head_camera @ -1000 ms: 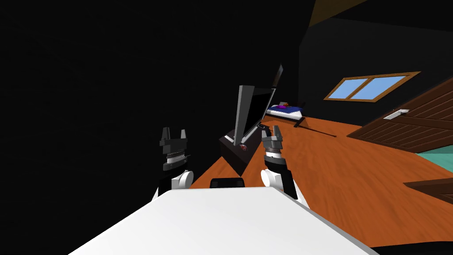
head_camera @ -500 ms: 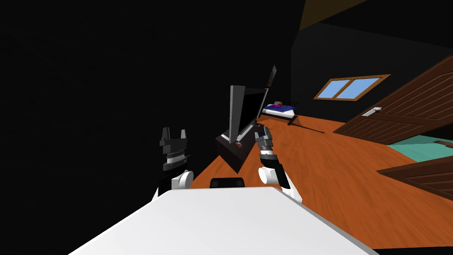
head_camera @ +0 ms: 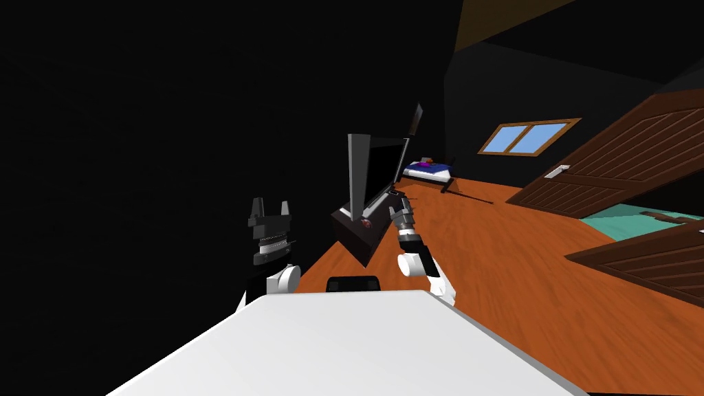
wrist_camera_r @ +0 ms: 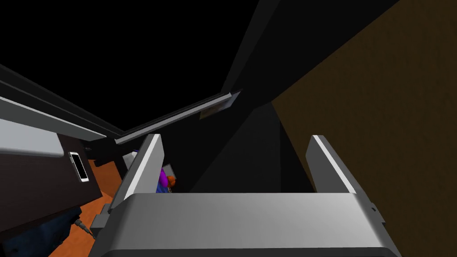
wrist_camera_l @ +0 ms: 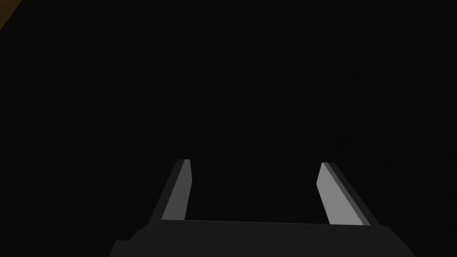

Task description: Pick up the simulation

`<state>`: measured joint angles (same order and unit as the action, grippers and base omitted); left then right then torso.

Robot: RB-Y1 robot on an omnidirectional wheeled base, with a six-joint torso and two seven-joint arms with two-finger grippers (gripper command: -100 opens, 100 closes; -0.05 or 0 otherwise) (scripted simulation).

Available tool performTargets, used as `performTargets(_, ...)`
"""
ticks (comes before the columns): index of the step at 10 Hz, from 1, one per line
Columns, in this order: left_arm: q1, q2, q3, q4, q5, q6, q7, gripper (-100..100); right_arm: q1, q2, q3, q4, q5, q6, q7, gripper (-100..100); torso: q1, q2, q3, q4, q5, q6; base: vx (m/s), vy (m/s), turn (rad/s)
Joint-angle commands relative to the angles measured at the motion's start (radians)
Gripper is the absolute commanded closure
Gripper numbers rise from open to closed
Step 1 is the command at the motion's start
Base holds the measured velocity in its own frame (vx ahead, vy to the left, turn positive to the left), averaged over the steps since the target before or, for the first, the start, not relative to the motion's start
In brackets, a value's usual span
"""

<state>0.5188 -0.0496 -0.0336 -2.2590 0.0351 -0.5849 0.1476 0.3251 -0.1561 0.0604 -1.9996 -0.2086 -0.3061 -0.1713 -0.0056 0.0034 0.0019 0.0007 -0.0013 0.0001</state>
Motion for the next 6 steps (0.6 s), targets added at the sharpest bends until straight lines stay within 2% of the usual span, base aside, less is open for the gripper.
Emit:
performTargets(1,0.0,0.0,0.0,0.0,0.0,0.0,0.0,0,-0.014,0.0,0.007,0.017,-0.008,0.03,-0.019,-100,0.0,0.0,0.0,0.0,0.0,0.0,-0.05,-0.062,-0.012)
performTargets(3,0.0,0.0,0.0,0.0,0.0,0.0,0.0,0,-0.079,-0.007,0.022,0.093,-0.043,0.09,-0.081,-100,0.002,-0.001,0.0,0.0,0.0,0.0,-0.041,-0.058,-0.062)
performTargets(4,0.0,0.0,0.0,0.0,0.0,0.0,0.0,0,-0.079,-0.007,0.022,0.1,-0.043,0.097,-0.081,-100,0.002,-0.001,0.0,0.0,0.0,0.0,-0.036,-0.05,-0.021)
performTargets(5,0.0,0.0,0.0,0.0,0.0,0.0,0.0,0,-0.114,-0.008,0.028,0.135,-0.061,0.133,-0.114,-100,0.002,-0.001,0.0,0.0,0.0,0.0,-0.043,-0.061,-0.05)
performTargets(6,0.0,0.0,0.0,0.0,0.0,0.0,0.0,0,-0.114,-0.008,0.028,0.143,-0.061,0.133,-0.114,-100,0.002,-0.001,0.0,0.0,0.0,0.0,-0.033,-0.052,-0.018)
